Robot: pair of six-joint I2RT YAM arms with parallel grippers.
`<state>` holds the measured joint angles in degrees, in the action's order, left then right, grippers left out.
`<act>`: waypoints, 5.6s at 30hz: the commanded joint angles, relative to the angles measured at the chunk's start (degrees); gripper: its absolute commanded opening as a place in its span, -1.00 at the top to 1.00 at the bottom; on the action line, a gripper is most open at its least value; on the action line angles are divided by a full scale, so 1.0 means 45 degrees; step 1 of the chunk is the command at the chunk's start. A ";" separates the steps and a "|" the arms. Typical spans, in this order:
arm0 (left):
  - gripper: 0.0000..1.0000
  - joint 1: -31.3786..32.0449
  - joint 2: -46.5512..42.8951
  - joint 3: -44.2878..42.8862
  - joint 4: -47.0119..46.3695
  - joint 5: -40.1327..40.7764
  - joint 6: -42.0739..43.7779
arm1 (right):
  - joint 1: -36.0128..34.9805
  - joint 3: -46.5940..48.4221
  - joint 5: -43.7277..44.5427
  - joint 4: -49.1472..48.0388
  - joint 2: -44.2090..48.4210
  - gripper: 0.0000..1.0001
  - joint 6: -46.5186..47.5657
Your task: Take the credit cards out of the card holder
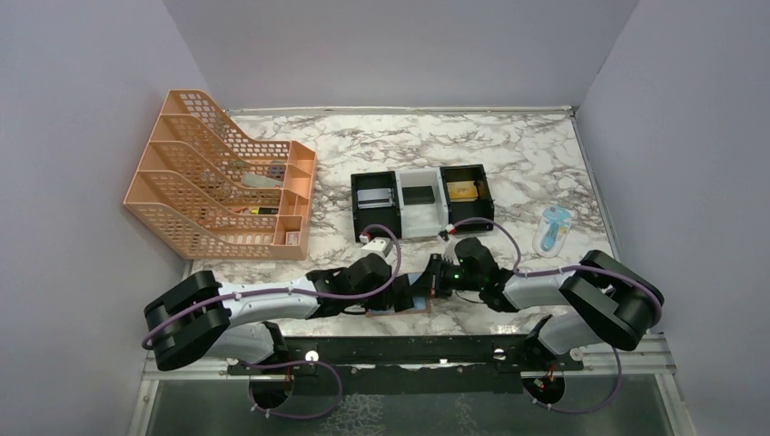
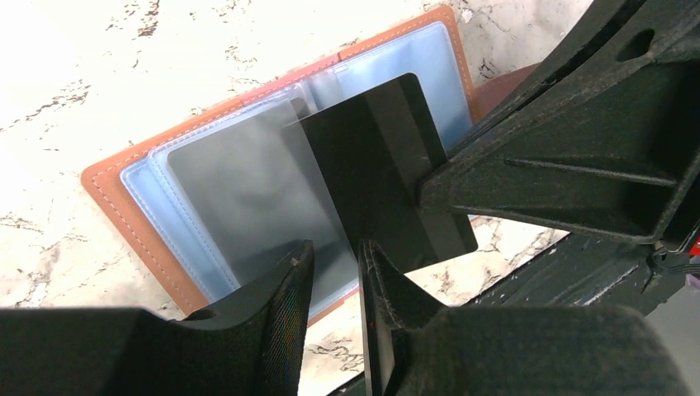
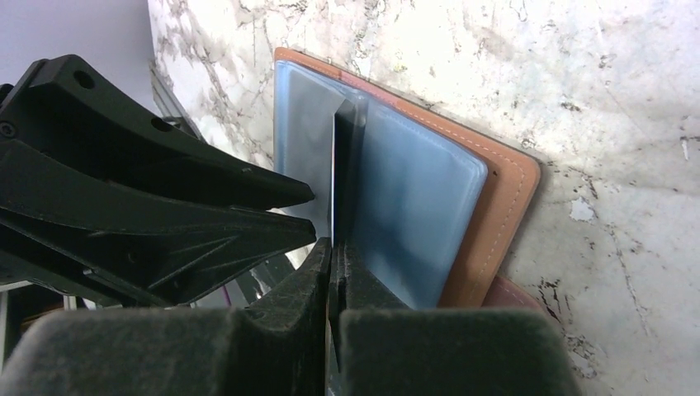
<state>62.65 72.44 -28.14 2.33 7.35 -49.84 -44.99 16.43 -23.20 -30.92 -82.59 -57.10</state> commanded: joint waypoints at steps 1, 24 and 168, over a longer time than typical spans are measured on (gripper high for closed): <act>0.40 0.0042 -0.0278 0.0233 0.0436 0.0367 0.0094 | 0.0030 -0.0135 0.0173 0.0545 0.0187 0.95 0.0223; 0.51 0.0025 -0.0022 -0.0049 0.0584 0.0471 0.0211 | 0.0020 -0.0112 0.0367 0.0024 -0.0307 0.98 -0.0198; -0.94 -0.2439 -0.2903 -0.3217 0.5254 0.1691 0.2544 | 0.0013 -0.0199 0.3431 0.2408 0.9760 0.98 0.8271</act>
<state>54.76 61.17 -38.61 18.74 13.17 -41.34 -44.91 15.86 -9.61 -16.10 -41.39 -28.12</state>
